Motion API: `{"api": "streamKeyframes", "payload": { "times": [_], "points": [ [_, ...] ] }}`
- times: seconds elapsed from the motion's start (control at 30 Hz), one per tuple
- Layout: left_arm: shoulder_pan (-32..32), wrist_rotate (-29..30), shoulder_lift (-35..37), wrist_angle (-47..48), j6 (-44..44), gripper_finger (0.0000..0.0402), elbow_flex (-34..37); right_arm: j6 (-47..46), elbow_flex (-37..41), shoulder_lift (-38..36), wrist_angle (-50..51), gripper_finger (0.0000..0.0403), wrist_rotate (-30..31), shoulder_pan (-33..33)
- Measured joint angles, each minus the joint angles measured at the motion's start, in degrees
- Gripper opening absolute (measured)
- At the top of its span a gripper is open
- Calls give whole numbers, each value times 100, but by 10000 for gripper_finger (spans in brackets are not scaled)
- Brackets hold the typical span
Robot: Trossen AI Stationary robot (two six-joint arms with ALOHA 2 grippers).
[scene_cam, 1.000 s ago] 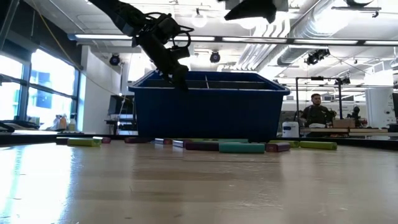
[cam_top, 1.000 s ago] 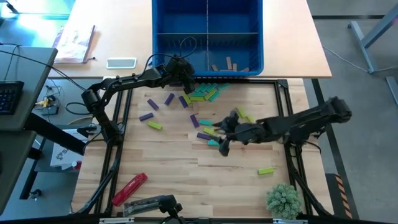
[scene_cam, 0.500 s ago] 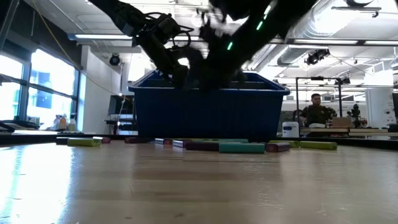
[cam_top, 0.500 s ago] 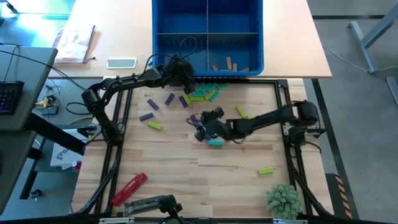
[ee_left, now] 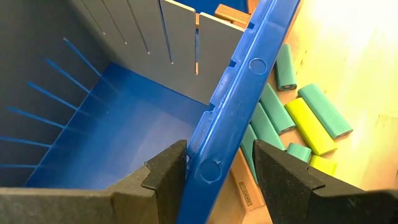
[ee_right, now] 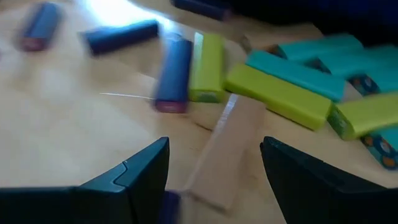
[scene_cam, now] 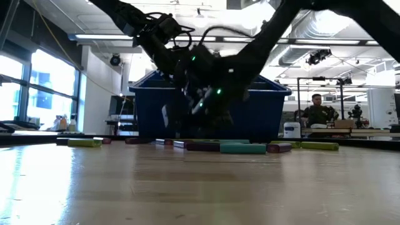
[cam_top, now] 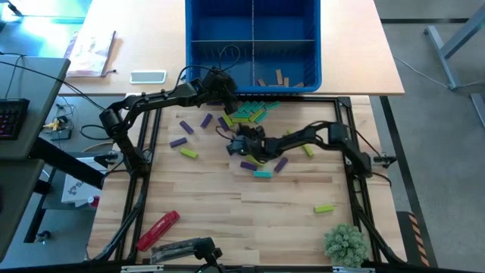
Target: Sort blocks
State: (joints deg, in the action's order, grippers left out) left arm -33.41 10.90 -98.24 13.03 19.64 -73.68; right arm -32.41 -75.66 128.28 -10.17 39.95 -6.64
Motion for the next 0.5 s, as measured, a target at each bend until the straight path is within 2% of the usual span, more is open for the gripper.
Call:
{"api": "streamKeyframes", "payload": {
  "times": [0.13,0.3,0.4,0.5],
  "points": [
    [0,0,0,1,0,164,1,-524,-192,242,34,240,-247,-173],
    [-2,-2,0,0,0,164,0,-1078,-228,337,196,234,-257,-317],
    [-1,-2,0,0,0,164,1,-1109,-225,339,258,209,-268,-339],
    [0,-2,0,1,0,164,-1,-1014,-223,342,266,167,-268,-315]
  ]
}}
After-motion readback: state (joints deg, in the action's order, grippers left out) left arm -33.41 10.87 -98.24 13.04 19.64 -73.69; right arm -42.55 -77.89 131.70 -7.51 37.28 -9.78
